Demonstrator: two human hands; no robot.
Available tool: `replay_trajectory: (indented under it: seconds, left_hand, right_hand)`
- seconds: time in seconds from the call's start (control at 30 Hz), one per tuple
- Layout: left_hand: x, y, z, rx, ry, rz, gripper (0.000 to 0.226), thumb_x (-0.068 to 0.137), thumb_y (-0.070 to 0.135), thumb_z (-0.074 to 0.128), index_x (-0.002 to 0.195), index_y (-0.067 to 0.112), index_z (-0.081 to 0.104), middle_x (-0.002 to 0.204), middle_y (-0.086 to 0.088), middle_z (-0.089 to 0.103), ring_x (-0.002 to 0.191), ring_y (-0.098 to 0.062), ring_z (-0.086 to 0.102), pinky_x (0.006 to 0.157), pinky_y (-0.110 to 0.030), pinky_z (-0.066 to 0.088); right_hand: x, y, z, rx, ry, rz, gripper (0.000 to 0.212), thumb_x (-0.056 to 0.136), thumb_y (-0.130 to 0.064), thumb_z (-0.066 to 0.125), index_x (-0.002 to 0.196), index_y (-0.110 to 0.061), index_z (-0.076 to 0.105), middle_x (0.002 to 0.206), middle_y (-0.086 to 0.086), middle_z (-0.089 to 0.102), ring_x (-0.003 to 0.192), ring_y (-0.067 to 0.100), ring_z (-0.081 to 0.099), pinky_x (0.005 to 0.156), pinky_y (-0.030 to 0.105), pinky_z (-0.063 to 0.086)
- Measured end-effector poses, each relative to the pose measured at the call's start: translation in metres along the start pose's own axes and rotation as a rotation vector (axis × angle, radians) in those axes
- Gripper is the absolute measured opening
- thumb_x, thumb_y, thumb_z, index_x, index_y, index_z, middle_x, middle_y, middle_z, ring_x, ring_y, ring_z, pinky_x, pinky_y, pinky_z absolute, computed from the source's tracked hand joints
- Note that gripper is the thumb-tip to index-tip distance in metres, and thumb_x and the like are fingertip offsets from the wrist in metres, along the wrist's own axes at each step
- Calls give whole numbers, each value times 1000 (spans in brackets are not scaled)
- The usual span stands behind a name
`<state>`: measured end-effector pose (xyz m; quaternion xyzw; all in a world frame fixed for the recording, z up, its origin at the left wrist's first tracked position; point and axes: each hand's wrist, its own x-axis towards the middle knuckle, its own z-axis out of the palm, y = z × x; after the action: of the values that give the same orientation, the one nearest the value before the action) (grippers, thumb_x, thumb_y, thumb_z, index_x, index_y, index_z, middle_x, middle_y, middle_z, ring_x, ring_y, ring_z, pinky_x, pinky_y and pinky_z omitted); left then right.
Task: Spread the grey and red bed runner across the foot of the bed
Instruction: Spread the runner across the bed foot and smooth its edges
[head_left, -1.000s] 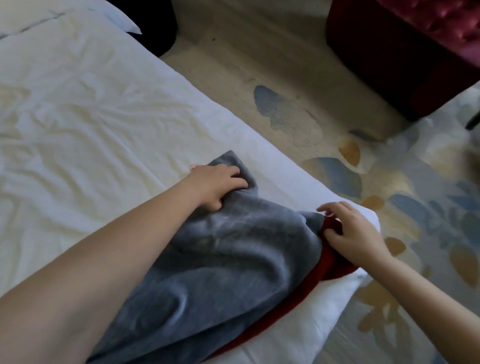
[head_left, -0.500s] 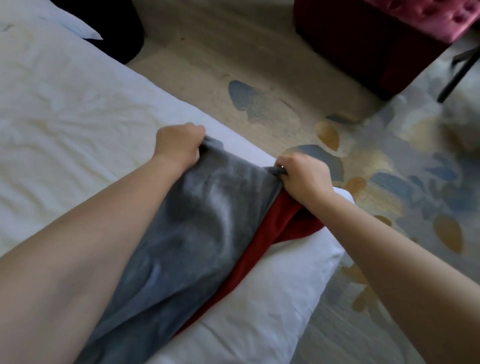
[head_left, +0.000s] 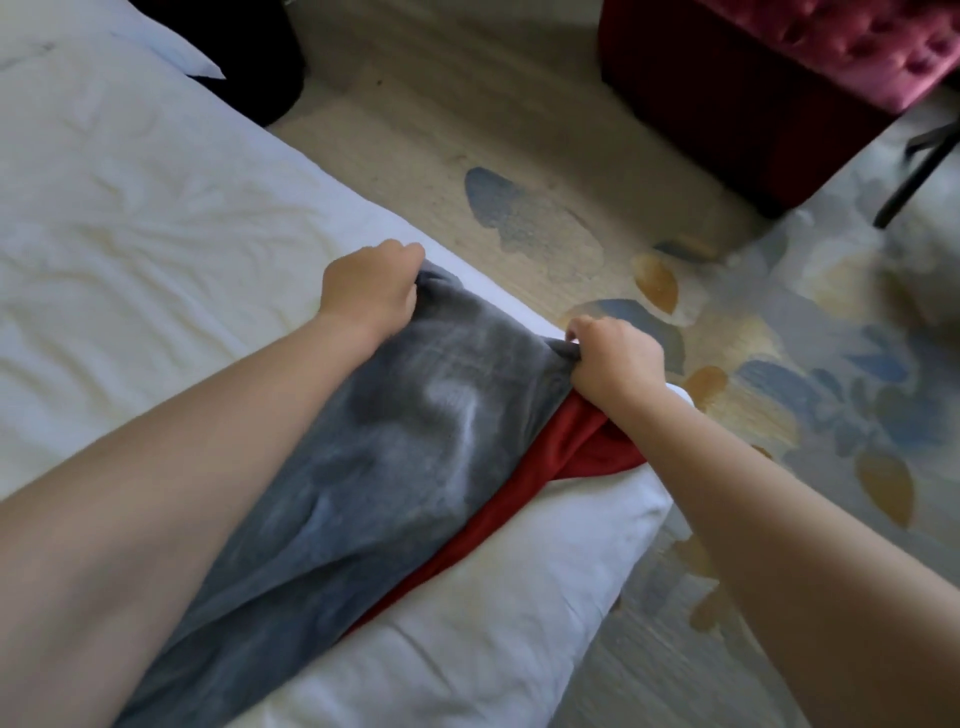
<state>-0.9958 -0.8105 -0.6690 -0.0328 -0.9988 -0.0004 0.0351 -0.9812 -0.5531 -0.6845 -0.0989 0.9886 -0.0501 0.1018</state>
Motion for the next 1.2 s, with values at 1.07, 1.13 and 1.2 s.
replay_trajectory:
  seconds: [1.07, 1.13, 1.2]
  left_hand:
    - [-590, -268, -91, -45, -2, -839, 37, 85, 46, 50, 106, 16, 57, 99, -4, 61, 91, -27, 59, 64, -35, 43]
    - [-605, -265, -79, -59, -59, -855, 33, 86, 43, 50, 105, 17, 55, 102, -4, 60, 94, -26, 57, 67, -35, 43]
    - [-615, -261, -70, -77, -65, -877, 28, 86, 37, 51, 104, 16, 54, 105, -4, 59, 98, -26, 55, 69, -35, 43]
  right_hand:
    - [-284, -539, 49, -252, -199, -1093, 36, 91, -44, 43, 120, -24, 53, 115, 3, 59, 105, 26, 55, 77, 36, 40]
    - [-289, -546, 68, -325, -240, -1094, 32, 91, -43, 45, 116, -26, 54, 117, 1, 59, 105, 25, 57, 74, 34, 40]
    - [-288, -549, 84, -331, -199, -1091, 26, 92, -36, 44, 114, -24, 53, 117, 1, 58, 105, 25, 57, 73, 34, 39]
